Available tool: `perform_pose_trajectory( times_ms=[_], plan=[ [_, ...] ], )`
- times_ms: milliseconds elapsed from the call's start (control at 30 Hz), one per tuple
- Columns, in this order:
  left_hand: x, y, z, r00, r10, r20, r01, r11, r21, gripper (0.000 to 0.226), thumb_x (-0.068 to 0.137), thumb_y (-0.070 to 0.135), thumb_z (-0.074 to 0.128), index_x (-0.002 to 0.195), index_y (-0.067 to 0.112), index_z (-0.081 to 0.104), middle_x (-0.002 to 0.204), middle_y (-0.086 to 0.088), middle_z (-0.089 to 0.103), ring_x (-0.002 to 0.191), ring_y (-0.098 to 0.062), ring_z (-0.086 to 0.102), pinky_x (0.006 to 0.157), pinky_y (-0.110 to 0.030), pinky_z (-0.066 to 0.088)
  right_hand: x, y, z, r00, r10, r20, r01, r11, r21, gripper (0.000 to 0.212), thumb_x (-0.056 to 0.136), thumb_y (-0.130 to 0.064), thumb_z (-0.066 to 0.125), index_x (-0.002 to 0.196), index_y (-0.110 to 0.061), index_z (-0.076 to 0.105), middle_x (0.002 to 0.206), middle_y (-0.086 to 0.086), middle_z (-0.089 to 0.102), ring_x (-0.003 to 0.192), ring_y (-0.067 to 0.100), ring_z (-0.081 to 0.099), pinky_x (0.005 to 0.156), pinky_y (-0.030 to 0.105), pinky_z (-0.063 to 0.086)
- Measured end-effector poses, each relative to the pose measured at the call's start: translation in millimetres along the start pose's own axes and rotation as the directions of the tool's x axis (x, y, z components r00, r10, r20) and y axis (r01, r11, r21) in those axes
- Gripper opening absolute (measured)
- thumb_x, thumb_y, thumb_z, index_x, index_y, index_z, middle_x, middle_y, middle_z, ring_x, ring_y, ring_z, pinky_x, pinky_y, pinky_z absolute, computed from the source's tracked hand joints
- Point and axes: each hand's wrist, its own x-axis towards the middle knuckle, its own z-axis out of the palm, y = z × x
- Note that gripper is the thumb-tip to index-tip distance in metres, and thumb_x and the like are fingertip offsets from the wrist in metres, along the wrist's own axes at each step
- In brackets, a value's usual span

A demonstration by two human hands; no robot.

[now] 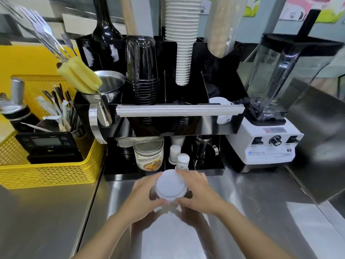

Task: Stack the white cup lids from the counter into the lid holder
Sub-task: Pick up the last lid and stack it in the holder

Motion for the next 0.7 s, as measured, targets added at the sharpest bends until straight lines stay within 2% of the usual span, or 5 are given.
perform_pose_trajectory(
  times_ms=[233,367,467,567,700],
  plan=[
    [15,63,-36,0.976,0.186,-0.110,-0.190,0.981,-0.031,0.064,0.063,0.057,0.071,0.112,0.064,0.030,0.120,0.041,0.032,0.114,0.018,0.022,0.099,-0.027,0.026,-10,-37,-89,0.990,-0.025,-0.139,0.038,0.995,0.092,0.068,0.071,-0.046,0.072,0.116,-0.060,0.023,0.119,-0.036,0.032,0.111,-0.008,0.027,0.097,0.017,0.018],
    [42,103,-56,0.904,0.388,-0.179,-0.372,0.921,0.115,0.073,0.061,0.076,0.055,0.124,0.043,0.040,0.127,0.031,0.034,0.117,0.006,0.027,0.101,-0.020,0.016,-10,-44,-139,0.972,-0.051,-0.228,0.062,0.997,0.045,0.073,0.066,-0.056,0.065,0.129,-0.044,0.031,0.118,-0.039,0.030,0.110,-0.026,0.020,0.100,0.022,0.022],
    [68,131,-67,0.838,0.510,-0.195,-0.474,0.857,0.203,0.074,0.066,0.071,0.055,0.126,0.028,0.046,0.129,0.011,0.049,0.119,-0.007,0.039,0.103,-0.019,0.016,-6,-43,-177,0.948,-0.097,-0.304,0.089,0.995,-0.040,0.072,0.069,-0.056,0.068,0.131,-0.038,0.035,0.126,-0.025,0.044,0.118,-0.013,0.030,0.101,0.030,0.027],
    [96,160,-77,0.788,0.582,-0.200,-0.521,0.804,0.286,0.071,0.069,0.062,0.057,0.126,0.021,0.048,0.127,0.002,0.056,0.117,-0.015,0.045,0.102,-0.023,0.018,-3,-44,-214,0.942,-0.078,-0.325,0.059,0.996,-0.067,0.072,0.072,-0.040,0.074,0.133,-0.030,0.037,0.125,-0.017,0.042,0.104,-0.025,0.024,0.096,0.026,0.022],
    [132,185,-83,0.796,0.579,-0.179,-0.513,0.801,0.309,0.072,0.069,0.065,0.055,0.127,0.023,0.047,0.129,0.004,0.054,0.119,-0.010,0.038,0.098,-0.008,0.008,12,-34,-248,0.951,0.027,-0.306,-0.032,0.999,-0.009,0.068,0.073,-0.037,0.074,0.132,-0.035,0.038,0.126,-0.015,0.040,0.115,0.003,0.024,0.101,0.034,0.024]
  ],
)
